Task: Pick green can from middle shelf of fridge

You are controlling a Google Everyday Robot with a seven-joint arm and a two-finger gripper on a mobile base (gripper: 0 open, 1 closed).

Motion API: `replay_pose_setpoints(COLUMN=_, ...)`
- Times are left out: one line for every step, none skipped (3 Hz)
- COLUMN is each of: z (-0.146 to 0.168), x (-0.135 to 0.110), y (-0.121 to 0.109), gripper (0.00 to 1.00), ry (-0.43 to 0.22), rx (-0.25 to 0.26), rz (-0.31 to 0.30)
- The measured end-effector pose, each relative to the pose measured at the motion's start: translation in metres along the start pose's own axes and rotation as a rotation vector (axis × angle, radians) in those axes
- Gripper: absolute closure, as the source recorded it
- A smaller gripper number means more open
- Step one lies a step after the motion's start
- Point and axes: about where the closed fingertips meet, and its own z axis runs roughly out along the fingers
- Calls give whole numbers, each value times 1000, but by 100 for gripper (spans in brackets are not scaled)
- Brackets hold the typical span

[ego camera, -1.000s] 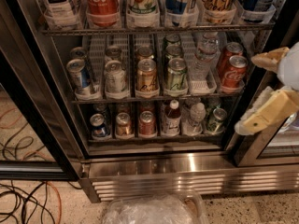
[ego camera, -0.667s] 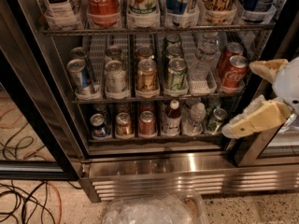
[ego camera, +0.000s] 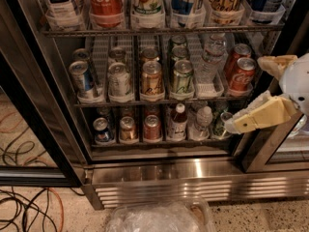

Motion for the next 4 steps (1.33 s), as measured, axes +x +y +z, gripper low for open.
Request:
replay_pose_setpoints(z=7, x=0, y=-1, gripper=0, ry=-12, rx=24, rz=35)
replay_pose_setpoints(z=22, x=-2, y=2, gripper=0, ry=-32, rx=66, rz=79)
replay_pose_setpoints(z=44, x=-2, y=4, gripper=0, ry=-67, rx=110, rz=125)
replay_pose_setpoints(z=66, x=2, y=8, gripper=0, ry=-116, rx=165, rz=182)
